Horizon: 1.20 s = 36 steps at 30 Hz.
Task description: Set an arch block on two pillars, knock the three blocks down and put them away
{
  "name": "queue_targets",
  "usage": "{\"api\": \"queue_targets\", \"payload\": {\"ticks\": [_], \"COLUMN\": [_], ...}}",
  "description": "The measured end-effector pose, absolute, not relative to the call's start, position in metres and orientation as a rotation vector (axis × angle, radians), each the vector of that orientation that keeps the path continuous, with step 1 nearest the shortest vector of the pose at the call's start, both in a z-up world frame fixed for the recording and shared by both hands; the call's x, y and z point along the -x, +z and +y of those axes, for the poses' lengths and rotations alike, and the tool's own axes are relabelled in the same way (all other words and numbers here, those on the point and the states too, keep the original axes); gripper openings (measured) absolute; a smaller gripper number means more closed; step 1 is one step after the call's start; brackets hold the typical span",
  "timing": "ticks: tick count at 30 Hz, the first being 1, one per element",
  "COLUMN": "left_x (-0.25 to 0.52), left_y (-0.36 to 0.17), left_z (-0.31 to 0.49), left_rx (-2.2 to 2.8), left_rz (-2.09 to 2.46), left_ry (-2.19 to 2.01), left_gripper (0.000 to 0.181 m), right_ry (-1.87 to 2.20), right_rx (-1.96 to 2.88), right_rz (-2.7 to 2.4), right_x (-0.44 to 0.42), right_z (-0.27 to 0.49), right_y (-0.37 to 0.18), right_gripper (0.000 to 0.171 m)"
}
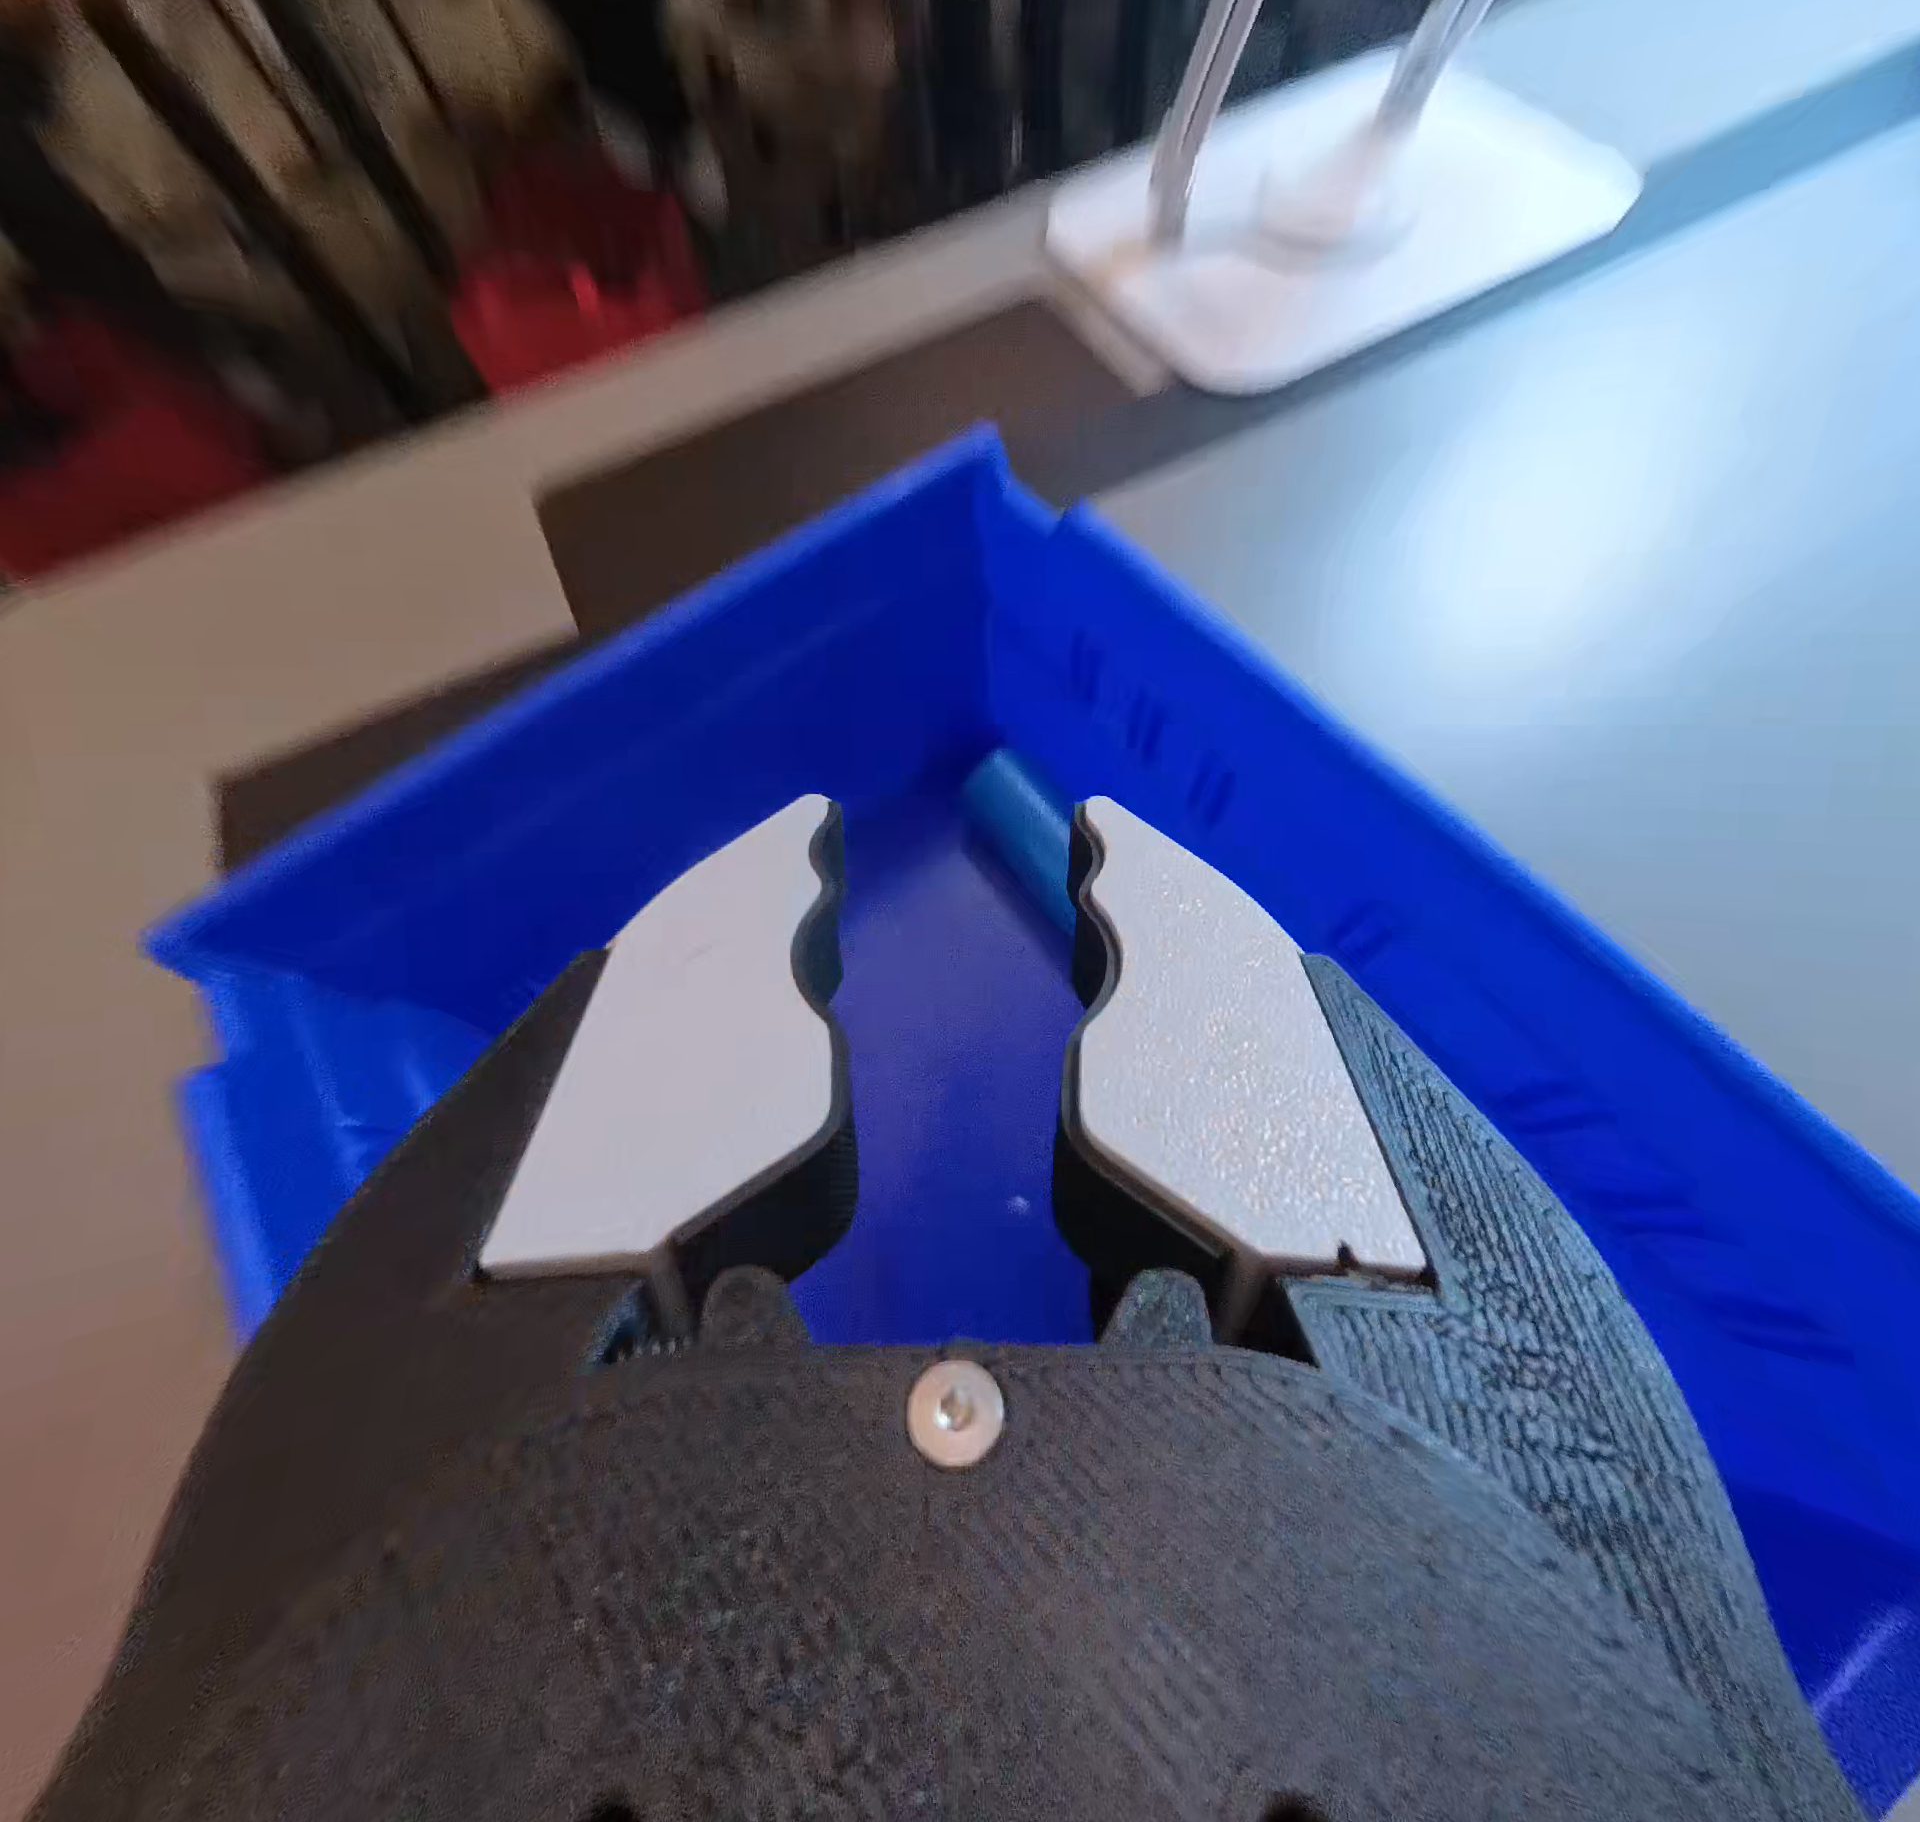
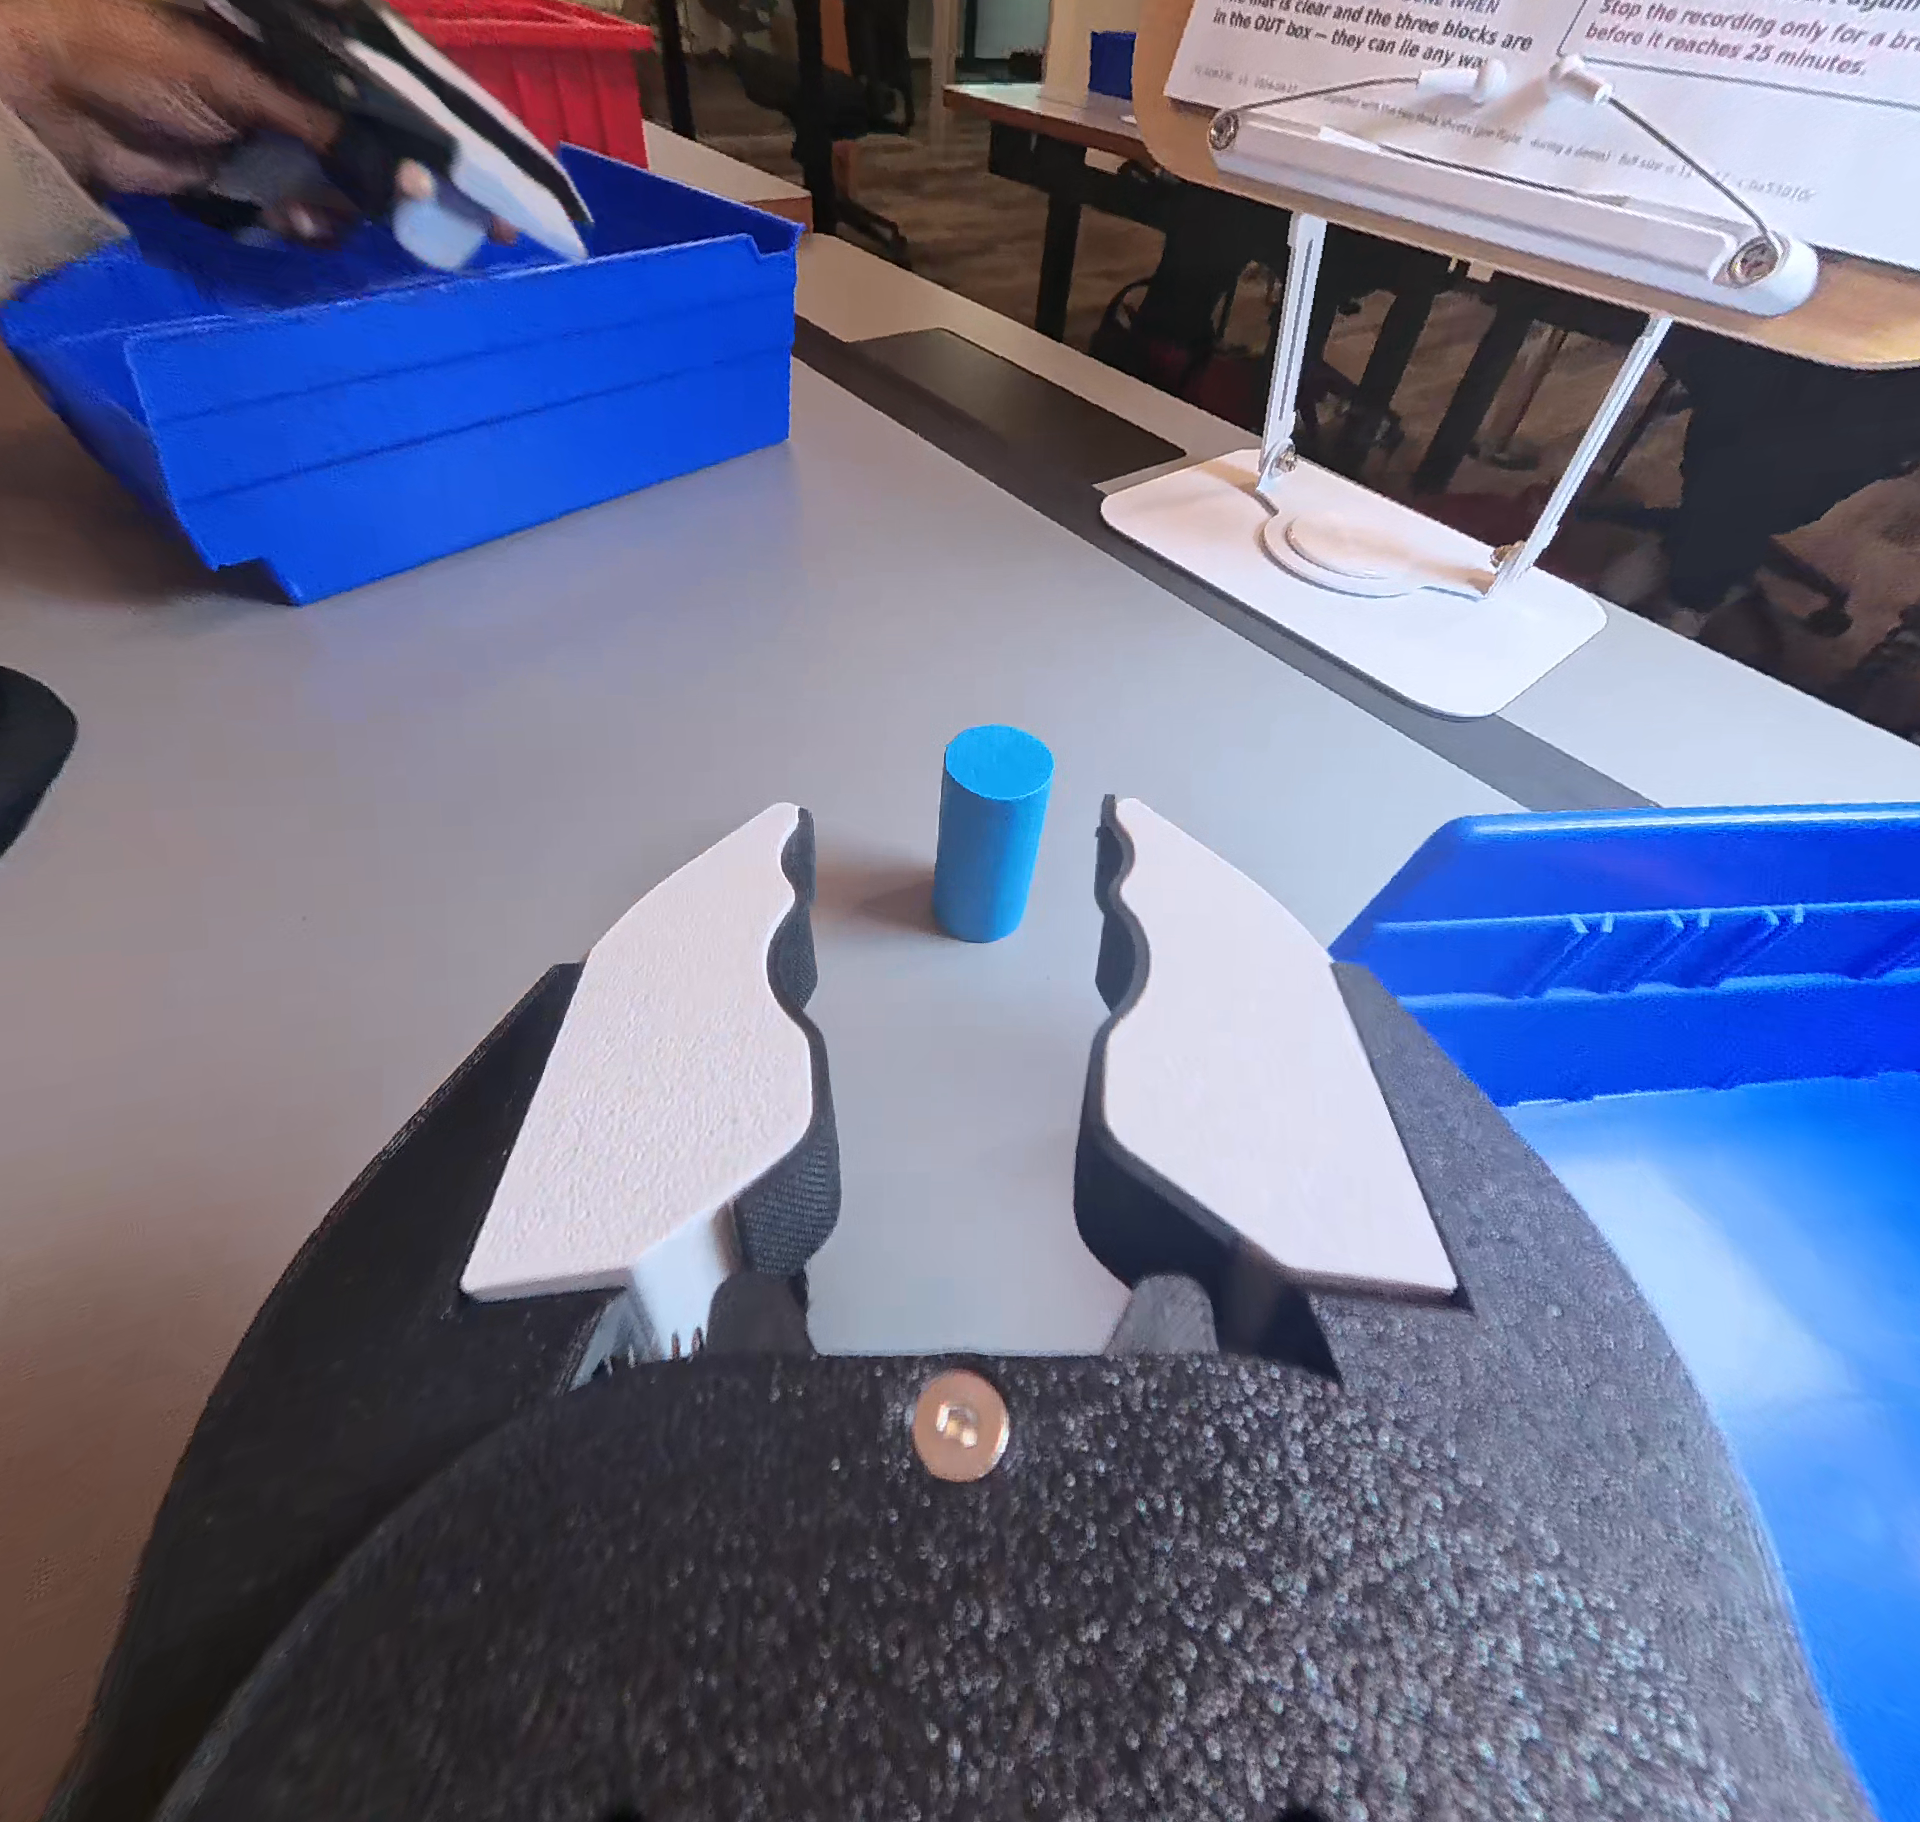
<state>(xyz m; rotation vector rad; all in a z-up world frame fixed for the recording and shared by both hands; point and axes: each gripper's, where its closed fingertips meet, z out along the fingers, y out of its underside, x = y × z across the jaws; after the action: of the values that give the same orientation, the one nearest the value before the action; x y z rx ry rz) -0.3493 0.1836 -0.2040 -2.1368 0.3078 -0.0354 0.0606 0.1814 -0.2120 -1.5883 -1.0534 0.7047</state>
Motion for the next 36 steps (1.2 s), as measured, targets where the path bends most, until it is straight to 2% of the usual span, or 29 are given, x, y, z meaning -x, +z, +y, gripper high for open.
{"api": "queue_targets", "payload": {"ticks": [2, 4, 9, 10, 14, 18, 21, 25, 31, 36], "left_x": [0.346, 0.337, 0.330, 0.329, 0.332, 0.342, 0.340, 0.326, 0.196, 0.101], "left_y": [-0.242, -0.258, -0.297, -0.302, -0.308, -0.306, -0.279, -0.199, -0.088, -0.075], "left_z": [0.197, 0.210, 0.225, 0.226, 0.224, 0.219, 0.221, 0.217, 0.150, 0.102], "left_rx": [2.310, 2.353, 2.522, 2.532, 2.571, 2.569, 2.394, 2.035, 1.432, 1.270], "left_rz": [0.258, 0.217, 0.131, 0.114, 0.236, 0.416, 0.450, 0.453, 0.583, 0.657], "left_ry": [-0.137, -0.243, -0.381, -0.403, -0.259, 0.001, 0.038, 0.093, -0.156, -0.328], "left_gripper": [0.041, 0.033, 0.052, 0.047, 0.036, 0.035, 0.034, 0.033, 0.033, 0.033], "right_ry": [0.705, 0.684, 0.675, 0.669, 0.605, 0.593, 0.621, 0.701, 0.951, 1.084], "right_rx": [1.583, 1.572, 1.592, 1.596, 1.602, 1.594, 1.557, 1.535, 1.486, 1.414], "right_rz": [-1.062, -1.084, -1.130, -1.137, -1.172, -1.195, -1.208, -1.200, -1.170, -1.303], "right_x": [-0.060, -0.059, -0.056, -0.055, -0.056, -0.054, -0.050, -0.046, -0.021, 0.018], "right_z": [0.179, 0.177, 0.174, 0.173, 0.174, 0.171, 0.166, 0.160, 0.135, 0.110], "right_y": [-0.211, -0.213, -0.222, -0.224, -0.230, -0.232, -0.229, -0.225, -0.187, -0.125], "right_gripper": [0.050, 0.049, 0.046, 0.046, 0.045, 0.044, 0.044, 0.045, 0.044, 0.043]}}
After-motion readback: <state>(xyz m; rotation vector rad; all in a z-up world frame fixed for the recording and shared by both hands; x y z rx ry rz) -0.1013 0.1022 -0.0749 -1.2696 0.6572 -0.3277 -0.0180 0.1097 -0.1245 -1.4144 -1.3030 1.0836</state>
